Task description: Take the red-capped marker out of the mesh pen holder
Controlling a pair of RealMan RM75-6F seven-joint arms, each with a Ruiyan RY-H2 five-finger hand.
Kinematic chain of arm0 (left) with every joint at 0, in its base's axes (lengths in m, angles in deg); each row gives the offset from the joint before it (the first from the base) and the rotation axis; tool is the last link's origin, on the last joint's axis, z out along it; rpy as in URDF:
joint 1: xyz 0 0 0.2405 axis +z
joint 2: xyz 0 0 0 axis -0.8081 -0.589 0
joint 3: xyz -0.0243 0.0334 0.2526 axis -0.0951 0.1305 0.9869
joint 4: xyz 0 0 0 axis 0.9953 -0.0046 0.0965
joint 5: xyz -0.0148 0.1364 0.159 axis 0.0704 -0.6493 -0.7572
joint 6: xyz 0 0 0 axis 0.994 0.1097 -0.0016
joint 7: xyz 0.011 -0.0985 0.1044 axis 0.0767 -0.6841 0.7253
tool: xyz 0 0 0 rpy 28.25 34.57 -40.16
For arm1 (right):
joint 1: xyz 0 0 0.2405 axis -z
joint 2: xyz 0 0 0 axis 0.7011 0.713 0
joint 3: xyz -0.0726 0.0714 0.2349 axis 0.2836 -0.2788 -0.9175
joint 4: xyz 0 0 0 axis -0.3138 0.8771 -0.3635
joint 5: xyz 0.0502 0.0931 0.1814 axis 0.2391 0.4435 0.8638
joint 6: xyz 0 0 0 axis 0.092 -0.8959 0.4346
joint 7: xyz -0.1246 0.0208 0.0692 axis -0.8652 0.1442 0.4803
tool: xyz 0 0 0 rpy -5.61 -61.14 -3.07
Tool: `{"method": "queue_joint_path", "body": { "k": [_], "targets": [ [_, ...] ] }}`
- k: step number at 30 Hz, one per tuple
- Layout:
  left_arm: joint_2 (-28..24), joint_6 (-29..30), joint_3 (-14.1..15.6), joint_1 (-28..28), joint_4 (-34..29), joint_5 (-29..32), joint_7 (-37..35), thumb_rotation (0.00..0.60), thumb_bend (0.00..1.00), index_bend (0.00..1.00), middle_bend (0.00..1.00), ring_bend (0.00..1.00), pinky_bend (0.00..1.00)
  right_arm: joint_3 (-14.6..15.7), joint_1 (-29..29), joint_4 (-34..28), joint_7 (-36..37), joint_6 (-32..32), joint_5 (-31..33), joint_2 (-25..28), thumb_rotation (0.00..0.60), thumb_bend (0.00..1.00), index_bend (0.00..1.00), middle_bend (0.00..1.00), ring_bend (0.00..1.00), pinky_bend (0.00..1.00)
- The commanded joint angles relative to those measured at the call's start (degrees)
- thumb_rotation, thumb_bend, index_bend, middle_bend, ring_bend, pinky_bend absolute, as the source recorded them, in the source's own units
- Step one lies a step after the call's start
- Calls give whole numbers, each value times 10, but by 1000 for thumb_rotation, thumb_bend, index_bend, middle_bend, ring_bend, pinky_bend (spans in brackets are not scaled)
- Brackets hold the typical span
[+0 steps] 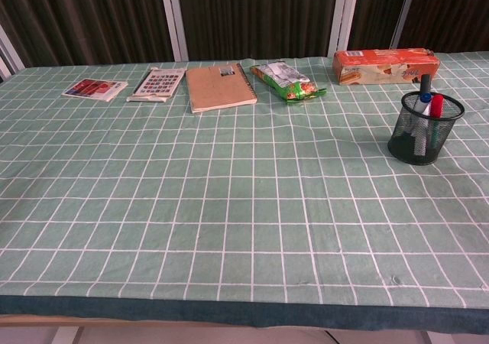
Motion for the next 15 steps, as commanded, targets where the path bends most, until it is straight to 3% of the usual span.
{"method": "queue_joint_path", "body": {
  "k": [1,10,15],
  "targets": [
    [0,1,0,1,-1,0,1,600,441,224,105,75,348,-1,1,2,2,2,0,-1,600,269,464,834,870,889],
    [-1,6,2,3,-4,-1,5,600,441,224,105,76,347,-7,2,2,12,8,3,1,600,270,463,834,870,889],
    [0,0,0,1,-1,5,5,600,441,224,105,75,347,-27,-12,-4,11,34,22,9,600,271,481,835,917,891]
  ]
}}
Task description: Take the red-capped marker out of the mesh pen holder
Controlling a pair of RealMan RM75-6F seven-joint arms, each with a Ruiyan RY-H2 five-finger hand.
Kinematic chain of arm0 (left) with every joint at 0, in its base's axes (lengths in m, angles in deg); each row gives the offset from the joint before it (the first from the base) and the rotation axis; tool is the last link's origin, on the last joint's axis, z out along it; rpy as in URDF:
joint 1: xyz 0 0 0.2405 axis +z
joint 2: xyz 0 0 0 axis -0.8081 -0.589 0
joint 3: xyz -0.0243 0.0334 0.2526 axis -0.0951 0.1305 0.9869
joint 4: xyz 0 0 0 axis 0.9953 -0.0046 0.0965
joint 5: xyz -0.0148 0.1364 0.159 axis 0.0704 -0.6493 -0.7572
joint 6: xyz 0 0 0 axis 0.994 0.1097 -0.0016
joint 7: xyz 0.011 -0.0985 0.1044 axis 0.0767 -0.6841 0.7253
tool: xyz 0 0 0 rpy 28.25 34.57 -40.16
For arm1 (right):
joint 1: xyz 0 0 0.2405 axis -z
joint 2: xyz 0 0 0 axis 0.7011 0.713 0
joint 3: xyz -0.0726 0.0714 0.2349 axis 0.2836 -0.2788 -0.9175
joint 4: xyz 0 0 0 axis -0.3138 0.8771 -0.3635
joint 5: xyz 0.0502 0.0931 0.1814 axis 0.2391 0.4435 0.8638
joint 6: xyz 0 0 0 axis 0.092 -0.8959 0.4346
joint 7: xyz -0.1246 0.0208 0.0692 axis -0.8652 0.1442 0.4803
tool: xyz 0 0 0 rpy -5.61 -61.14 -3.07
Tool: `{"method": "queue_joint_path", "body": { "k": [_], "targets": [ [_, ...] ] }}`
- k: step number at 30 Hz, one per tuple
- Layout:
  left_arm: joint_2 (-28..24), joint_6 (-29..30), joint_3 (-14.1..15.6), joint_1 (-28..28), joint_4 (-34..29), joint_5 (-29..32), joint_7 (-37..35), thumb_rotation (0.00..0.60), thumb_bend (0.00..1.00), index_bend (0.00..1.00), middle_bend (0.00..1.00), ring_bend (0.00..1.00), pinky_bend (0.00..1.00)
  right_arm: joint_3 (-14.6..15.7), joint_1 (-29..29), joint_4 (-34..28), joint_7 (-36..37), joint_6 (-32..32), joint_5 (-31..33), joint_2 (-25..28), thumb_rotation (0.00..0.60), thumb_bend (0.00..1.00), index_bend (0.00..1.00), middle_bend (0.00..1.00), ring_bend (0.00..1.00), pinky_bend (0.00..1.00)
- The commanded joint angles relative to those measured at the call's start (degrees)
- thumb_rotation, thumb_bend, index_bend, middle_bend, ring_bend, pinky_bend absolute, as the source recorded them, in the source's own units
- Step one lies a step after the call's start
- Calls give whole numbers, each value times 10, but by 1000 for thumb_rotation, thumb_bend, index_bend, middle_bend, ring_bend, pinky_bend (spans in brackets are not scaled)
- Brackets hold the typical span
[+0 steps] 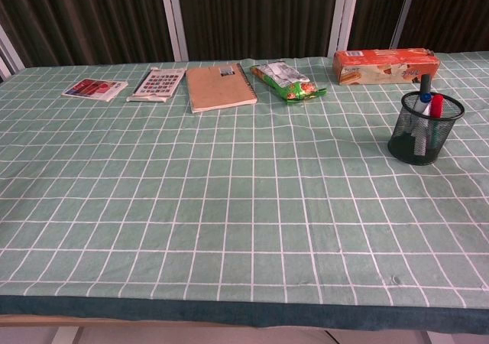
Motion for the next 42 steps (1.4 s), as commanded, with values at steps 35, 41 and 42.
{"method": "queue_joint_path", "body": {
  "k": [35,41,42],
  "targets": [
    [-3,7,0,4,2,1,-9,600,441,224,105,75,348,-58,-163,70,23,241,117,-61,600,473,592,938,1000,1000],
    [-3,8,-1,4,2,1,-11,600,441,224,105,75,348,-54,-170,87,31,242,112,-71,600,477,607,941,1000,1000],
    [-3,8,-1,4,2,1,-11,600,441,224,105,75,348,-54,-171,88,32,242,112,-72,600,477,608,941,1000,1000]
  ]
}}
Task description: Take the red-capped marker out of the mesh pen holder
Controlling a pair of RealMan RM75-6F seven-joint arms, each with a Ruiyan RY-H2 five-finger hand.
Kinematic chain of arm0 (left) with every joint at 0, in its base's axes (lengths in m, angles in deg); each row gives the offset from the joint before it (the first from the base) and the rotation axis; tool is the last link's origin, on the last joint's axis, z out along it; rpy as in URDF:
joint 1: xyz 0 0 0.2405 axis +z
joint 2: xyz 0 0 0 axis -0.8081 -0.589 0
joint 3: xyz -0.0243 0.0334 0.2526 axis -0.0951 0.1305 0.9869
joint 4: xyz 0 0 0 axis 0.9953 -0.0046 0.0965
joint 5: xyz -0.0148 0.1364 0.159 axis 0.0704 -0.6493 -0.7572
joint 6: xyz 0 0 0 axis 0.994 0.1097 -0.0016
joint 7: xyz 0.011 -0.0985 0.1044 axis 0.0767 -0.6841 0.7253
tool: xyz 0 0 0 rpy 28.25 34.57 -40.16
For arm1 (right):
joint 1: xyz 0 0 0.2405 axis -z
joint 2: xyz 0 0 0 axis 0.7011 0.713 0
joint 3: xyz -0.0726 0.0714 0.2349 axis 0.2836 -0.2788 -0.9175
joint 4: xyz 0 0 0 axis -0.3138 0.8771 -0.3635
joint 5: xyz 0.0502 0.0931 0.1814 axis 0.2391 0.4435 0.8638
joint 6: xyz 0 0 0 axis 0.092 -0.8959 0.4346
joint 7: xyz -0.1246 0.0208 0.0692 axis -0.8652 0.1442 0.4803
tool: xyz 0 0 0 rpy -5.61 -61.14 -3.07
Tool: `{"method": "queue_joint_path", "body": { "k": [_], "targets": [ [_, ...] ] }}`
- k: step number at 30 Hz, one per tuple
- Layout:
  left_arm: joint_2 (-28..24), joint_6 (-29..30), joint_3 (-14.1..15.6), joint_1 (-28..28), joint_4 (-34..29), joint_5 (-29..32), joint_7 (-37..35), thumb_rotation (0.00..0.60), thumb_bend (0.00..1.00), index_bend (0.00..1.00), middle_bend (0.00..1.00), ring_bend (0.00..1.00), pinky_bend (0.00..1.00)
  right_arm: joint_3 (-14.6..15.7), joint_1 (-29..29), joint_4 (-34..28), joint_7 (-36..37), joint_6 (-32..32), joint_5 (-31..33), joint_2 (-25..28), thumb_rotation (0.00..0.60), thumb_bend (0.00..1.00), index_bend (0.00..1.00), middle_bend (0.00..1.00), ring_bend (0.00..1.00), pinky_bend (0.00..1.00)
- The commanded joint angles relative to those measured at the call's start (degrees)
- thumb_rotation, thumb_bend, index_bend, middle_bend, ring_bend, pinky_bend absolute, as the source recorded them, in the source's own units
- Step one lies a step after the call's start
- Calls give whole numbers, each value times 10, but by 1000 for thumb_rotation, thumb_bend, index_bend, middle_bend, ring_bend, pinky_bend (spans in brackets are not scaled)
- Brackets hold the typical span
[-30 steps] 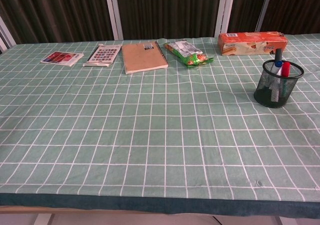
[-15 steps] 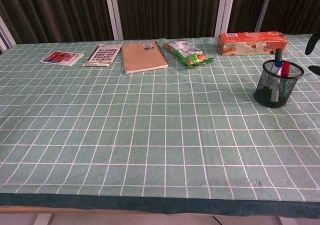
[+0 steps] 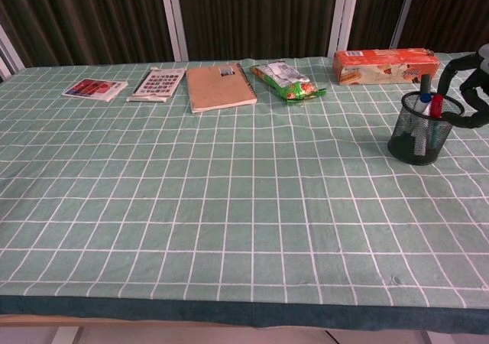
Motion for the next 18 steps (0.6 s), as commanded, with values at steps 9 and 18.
{"method": "queue_joint_path", "body": {
  "k": [9,18],
  "targets": [
    [-1,0,0,0,1,0,-4,600,442,224,105,75,347,3,-13,32,13,0,-4,-20,600,513,629,948,1000,1000],
    [-1,-1,0,0,2,0,-6,600,441,224,105,75,348,6,-18,49,23,2,-3,-29,600,515,633,948,1000,1000]
  ]
}}
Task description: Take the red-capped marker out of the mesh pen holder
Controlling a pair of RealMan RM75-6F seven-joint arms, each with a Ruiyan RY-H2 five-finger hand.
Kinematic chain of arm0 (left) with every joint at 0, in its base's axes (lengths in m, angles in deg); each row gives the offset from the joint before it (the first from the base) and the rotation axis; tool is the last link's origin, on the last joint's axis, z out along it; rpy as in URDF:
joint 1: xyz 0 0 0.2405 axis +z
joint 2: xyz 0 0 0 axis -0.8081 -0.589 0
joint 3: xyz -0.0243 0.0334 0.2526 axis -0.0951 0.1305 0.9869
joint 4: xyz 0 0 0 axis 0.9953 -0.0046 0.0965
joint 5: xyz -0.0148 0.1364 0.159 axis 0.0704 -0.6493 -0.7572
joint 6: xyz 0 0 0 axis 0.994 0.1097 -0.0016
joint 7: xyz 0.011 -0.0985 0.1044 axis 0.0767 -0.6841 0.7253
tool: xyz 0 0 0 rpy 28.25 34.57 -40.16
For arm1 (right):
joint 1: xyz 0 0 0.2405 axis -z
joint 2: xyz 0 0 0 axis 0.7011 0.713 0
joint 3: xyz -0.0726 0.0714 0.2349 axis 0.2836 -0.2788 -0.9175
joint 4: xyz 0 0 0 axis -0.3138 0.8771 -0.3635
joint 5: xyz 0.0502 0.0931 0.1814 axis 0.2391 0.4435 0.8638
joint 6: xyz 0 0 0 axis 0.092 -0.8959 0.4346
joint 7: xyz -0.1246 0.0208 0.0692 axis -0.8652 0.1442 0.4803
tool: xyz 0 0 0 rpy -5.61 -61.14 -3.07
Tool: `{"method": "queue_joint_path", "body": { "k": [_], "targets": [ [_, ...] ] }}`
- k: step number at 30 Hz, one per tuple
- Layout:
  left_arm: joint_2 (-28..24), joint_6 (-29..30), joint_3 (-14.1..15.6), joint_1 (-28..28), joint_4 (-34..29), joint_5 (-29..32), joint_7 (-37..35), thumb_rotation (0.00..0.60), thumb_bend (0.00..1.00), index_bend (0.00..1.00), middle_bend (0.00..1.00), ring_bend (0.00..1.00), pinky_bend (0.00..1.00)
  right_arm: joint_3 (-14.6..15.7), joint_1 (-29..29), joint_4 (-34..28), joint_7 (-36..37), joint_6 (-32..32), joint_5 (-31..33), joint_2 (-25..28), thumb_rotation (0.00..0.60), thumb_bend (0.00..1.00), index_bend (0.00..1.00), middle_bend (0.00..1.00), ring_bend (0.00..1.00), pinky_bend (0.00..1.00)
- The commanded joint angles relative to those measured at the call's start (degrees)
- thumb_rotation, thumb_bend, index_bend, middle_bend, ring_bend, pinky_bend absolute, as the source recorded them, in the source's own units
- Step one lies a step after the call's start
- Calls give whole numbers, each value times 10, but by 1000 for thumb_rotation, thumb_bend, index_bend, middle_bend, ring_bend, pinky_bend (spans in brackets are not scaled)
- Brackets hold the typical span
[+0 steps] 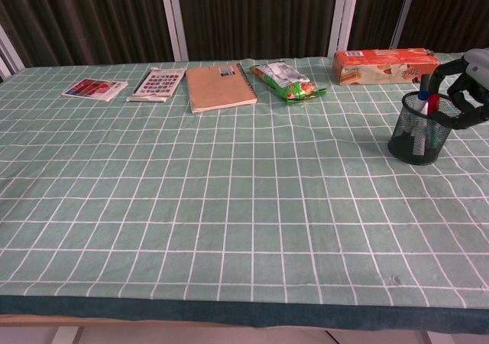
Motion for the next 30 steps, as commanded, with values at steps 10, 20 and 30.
{"method": "queue_joint_path", "body": {
  "k": [10,20,30],
  "targets": [
    [0,0,0,0,0,-1,0,600,441,224,104,75,348,5,-2,10,9,-2,0,-4,600,545,650,952,1000,1000],
    [0,-1,0,0,0,-1,0,600,441,224,105,75,348,7,1,16,24,-14,-7,-3,600,772,737,955,1000,1000],
    [0,-2,0,-1,-1,0,2,600,441,224,105,75,348,14,17,-49,24,-68,-39,25,600,801,755,955,1000,1000]
  ]
}}
